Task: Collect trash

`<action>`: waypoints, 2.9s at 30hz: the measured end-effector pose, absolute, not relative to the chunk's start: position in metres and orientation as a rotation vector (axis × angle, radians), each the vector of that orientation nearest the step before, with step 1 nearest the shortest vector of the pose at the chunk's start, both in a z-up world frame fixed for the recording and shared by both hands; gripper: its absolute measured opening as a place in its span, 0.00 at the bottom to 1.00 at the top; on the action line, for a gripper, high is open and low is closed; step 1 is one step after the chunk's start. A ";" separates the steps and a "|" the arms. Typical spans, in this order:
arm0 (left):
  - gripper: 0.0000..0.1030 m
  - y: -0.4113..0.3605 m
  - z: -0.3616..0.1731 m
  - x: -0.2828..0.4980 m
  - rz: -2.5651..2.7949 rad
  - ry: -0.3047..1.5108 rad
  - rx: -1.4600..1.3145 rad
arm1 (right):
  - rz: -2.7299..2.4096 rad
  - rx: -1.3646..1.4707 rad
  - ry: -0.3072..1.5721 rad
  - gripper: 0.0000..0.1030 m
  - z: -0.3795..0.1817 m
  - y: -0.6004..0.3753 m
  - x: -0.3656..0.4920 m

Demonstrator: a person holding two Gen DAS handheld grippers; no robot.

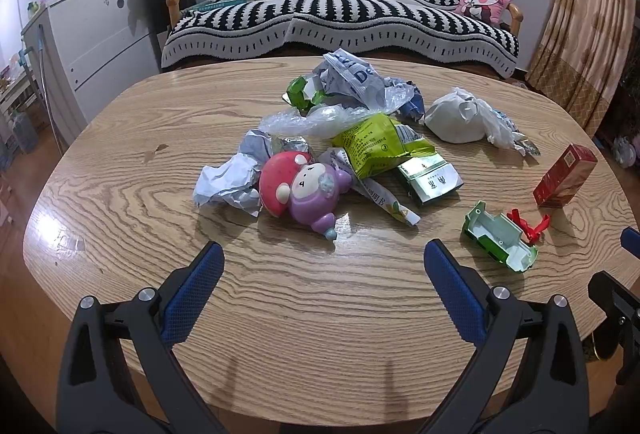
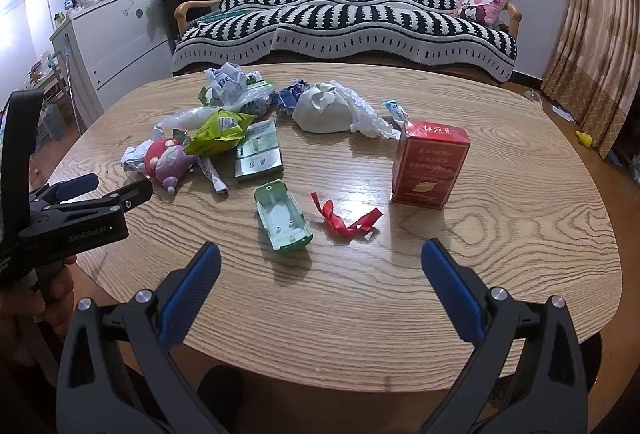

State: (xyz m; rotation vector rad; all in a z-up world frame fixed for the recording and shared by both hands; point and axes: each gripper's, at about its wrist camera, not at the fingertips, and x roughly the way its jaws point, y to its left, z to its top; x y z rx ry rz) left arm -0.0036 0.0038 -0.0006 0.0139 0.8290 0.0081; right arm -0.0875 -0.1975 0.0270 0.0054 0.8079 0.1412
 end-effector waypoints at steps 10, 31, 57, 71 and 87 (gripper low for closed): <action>0.95 0.004 -0.001 -0.004 0.008 0.829 0.013 | 0.139 0.007 0.808 0.94 0.027 -0.198 -0.087; 0.95 0.065 -0.002 0.007 0.100 0.840 -0.050 | 0.190 -0.015 0.834 0.94 0.023 -0.183 -0.082; 0.80 0.113 -0.049 0.117 -0.034 0.916 -0.082 | 0.253 -0.126 1.012 0.90 -0.043 -0.099 0.089; 0.43 0.138 -0.032 0.104 0.060 0.914 -0.101 | 0.218 -0.082 0.970 0.53 -0.028 -0.115 0.087; 0.43 -0.016 0.034 0.062 -0.186 0.765 -0.045 | 0.042 0.039 0.752 0.53 0.068 -0.257 -0.032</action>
